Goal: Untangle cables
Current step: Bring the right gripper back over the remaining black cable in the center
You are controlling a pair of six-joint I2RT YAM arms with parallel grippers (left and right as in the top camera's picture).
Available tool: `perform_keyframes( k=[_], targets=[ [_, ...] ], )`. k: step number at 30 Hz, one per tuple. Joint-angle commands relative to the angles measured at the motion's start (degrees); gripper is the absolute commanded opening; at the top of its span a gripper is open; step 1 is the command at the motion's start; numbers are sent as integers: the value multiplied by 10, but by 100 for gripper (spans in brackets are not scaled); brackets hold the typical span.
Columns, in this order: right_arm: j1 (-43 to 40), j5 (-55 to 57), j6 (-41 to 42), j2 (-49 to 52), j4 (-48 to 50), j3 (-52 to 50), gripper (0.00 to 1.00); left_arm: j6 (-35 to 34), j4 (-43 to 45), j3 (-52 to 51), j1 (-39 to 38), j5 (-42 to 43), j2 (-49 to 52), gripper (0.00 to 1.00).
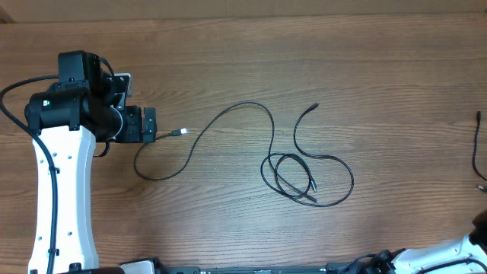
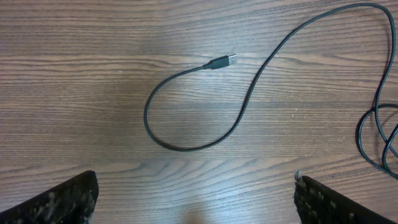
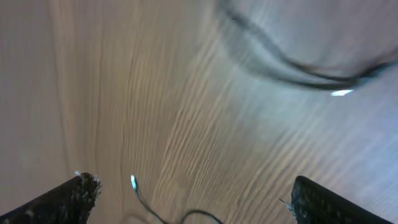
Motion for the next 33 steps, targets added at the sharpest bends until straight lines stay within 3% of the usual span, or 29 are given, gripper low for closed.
perform_keyframes(
  k=[1, 15, 19, 33],
  targets=[
    [66, -17, -52, 1, -4, 5, 98, 15, 2, -3, -1, -2, 1, 100],
    [397, -16, -234, 1, 10, 5, 96, 15, 3, -3, 0, -2, 1, 100],
    [483, -16, -290, 1, 49, 5, 100, 15, 3, -3, -1, -2, 1, 100],
    [659, -20, -294, 33, 151, 2, 100, 15, 3, -3, -1, -2, 1, 100]
  ],
)
